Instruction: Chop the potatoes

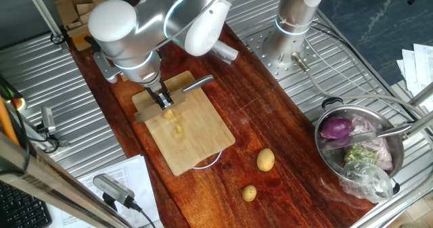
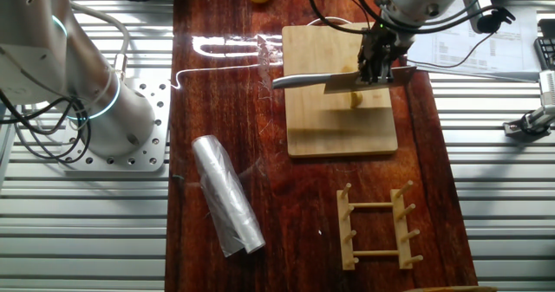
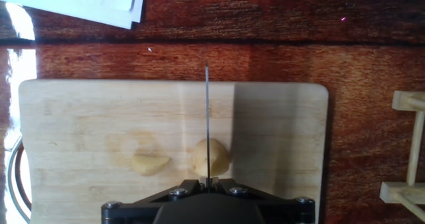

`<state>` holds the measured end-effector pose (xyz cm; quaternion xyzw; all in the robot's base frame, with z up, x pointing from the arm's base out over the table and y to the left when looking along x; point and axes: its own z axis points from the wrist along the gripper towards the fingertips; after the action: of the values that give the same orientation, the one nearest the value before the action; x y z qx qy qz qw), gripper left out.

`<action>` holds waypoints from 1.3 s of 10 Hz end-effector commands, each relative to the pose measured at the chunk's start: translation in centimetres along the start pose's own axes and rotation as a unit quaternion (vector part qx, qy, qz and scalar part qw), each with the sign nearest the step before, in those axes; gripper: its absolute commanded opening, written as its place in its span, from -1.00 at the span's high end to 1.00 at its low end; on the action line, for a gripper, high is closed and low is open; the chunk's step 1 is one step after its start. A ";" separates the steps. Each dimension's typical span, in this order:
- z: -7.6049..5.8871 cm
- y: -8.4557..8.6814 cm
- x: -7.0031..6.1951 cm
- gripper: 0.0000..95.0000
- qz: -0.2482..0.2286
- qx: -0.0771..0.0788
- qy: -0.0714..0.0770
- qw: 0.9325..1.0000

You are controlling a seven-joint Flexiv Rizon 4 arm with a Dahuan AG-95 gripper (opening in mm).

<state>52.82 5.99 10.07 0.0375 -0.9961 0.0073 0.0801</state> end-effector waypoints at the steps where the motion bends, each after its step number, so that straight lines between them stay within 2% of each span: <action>1: 0.1 -0.1 -0.1 1.00 0.001 0.000 -0.002 1.000; 9: 0.1 -0.1 -0.4 1.00 0.002 0.001 -0.002 1.000; 13: 0.6 -0.2 -0.6 1.00 0.005 0.003 -0.005 1.000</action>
<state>53.41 5.88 9.31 0.0333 -0.9966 0.0095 0.0754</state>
